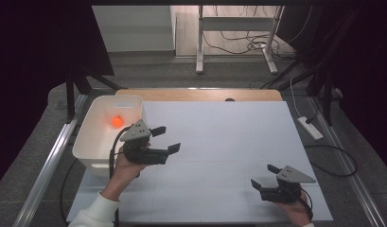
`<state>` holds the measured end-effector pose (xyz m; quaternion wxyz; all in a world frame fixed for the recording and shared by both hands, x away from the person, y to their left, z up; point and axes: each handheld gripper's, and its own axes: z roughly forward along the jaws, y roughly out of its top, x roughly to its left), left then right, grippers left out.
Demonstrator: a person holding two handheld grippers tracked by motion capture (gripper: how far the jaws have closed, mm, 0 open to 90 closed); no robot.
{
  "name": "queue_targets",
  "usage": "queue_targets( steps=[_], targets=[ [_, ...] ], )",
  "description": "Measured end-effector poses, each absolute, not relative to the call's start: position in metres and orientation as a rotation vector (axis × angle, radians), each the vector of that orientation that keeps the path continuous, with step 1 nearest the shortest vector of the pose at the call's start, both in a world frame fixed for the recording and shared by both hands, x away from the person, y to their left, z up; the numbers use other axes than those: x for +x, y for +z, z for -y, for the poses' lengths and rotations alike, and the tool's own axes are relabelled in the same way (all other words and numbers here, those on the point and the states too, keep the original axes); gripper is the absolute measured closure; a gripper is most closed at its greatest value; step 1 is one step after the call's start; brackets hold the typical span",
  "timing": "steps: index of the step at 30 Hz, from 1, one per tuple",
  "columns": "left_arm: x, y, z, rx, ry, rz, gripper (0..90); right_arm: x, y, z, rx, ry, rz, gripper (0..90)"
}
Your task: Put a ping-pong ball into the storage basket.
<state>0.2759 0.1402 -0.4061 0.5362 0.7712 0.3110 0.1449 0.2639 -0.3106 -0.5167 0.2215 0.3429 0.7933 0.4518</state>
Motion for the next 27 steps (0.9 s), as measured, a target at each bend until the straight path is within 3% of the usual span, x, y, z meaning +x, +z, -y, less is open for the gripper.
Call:
queue_targets(
  steps=[16, 27],
  targets=[
    [0.242, -0.456, -0.134, 1.9, 0.362, -0.703, 20.6, 0.262, -0.517, 0.311, 0.952, 1.236, -2.195, 13.9],
    [0.227, -0.49, -0.162, 1.914, 0.375, -0.781, 20.7, 0.259, -0.516, 0.311, 0.942, 1.256, -2.191, 13.7]
  ],
)
